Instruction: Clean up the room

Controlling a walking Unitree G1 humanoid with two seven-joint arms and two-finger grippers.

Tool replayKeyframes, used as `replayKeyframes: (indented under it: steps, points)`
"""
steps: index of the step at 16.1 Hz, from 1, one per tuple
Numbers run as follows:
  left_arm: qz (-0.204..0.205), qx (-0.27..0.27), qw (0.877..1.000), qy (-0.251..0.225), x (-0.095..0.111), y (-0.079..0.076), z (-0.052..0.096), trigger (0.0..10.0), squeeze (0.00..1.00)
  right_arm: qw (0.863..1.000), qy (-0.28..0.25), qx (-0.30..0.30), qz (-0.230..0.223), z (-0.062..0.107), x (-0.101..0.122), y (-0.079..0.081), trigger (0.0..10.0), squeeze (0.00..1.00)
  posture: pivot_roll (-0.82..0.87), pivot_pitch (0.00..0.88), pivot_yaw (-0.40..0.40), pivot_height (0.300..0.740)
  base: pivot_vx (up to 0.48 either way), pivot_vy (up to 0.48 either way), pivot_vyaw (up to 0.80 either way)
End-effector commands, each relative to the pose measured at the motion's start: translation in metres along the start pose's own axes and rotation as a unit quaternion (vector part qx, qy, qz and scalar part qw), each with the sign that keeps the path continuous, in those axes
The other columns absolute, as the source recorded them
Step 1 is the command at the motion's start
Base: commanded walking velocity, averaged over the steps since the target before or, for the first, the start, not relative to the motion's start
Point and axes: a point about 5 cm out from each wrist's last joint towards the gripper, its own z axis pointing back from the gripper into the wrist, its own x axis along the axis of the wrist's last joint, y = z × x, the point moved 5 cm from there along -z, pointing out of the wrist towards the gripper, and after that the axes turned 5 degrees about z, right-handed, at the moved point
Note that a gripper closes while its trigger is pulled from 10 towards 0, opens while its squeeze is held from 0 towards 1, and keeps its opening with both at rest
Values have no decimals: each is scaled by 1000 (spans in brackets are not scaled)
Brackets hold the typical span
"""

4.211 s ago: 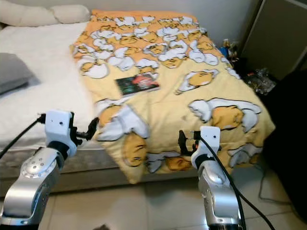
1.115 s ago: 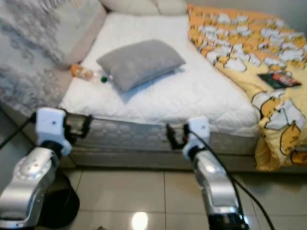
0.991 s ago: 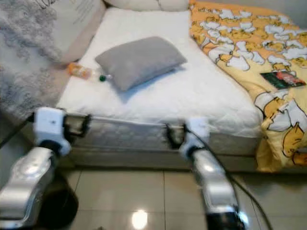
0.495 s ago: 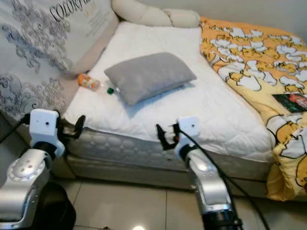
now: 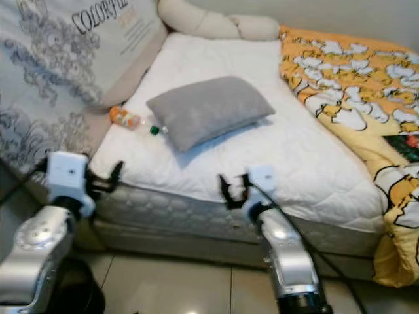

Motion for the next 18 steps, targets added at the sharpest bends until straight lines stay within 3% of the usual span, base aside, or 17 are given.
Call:
replayKeyframes:
  steps: [1, 4, 6, 14, 18]
  points:
    - [3, -12, 1000, -6, 3, -8, -1, 10000, 0, 1000, -12, -19, 9, 3, 7, -14, 10000, 0, 57, 0, -25, 740, 300, 0, 0]
    - [3, -12, 1000, -6, 4, -7, 0, 10000, 0, 999, -14, -1, 45, 0, 10, -8, 10000, 0, 61, 0, -26, 740, 305, 0, 267]
    - [3, -11, 1000, -6, 4, -6, 0, 10000, 0, 999, -14, -6, 38, 0, 9, -9, 10000, 0, 61, 0, -24, 740, 326, 0, 731]
    - [0, -15, 1000, -4, 5, -7, -2, 10000, 0, 999, -15, -25, 16, 0, 9, -17, 10000, 0, 54, 0, -14, 740, 346, 0, 0]
    - [-1, -16, 1000, -4, 5, -7, -1, 10000, 0, 998, -14, -25, 53, 0, 10, -16, 10000, 0, 55, 0, -14, 740, 372, 0, 400]
